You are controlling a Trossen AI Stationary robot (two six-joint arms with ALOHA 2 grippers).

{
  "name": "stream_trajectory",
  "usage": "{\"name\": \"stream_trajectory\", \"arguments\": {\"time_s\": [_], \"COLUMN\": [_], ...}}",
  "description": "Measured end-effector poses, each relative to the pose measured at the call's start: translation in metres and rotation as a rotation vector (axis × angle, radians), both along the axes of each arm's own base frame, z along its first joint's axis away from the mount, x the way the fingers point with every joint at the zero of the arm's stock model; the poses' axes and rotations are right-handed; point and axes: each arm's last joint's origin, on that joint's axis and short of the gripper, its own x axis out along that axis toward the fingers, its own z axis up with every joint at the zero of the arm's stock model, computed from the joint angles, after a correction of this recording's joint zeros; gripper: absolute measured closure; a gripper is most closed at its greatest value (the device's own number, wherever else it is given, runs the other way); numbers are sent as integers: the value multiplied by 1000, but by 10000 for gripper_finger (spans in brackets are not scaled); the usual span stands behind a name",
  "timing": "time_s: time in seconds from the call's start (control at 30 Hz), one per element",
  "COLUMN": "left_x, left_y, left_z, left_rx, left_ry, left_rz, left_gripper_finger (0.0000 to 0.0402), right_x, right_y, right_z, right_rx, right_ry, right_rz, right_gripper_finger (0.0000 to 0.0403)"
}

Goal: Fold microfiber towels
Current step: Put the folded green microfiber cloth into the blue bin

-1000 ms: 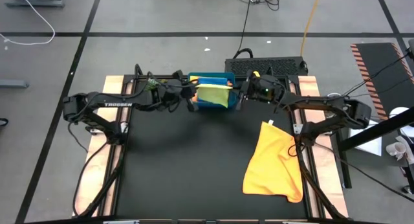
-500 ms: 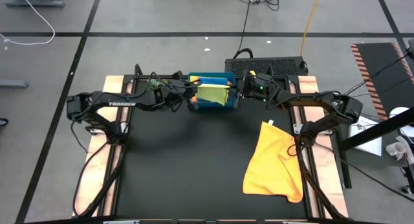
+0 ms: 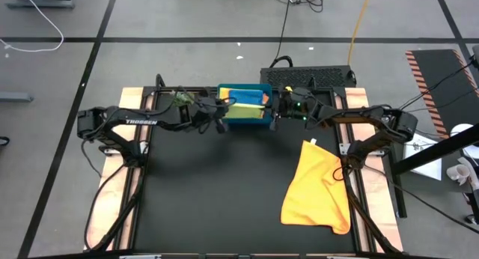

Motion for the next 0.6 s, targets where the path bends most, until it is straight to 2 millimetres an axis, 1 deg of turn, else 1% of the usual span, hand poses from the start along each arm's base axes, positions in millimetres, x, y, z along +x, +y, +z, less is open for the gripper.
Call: {"name": "stream_trajectory", "arguments": {"time_s": [0.17, 0.4, 0.6], "left_x": [0, 0, 2], "left_y": [-11, -18, -30], "left_z": [-5, -8, -9], "left_rx": [-38, -72, -109], "left_ry": [44, 51, 42], "left_rz": [-13, -15, -58], "left_gripper_finger": [400, 399, 399], "right_x": [6, 11, 11], "right_y": [15, 26, 41], "right_z": [-3, -4, 2], "right_rx": [19, 71, 102], "right_ry": [25, 20, 26], "right_rz": [50, 76, 132], "right_gripper_finger": [403, 403, 403]}}
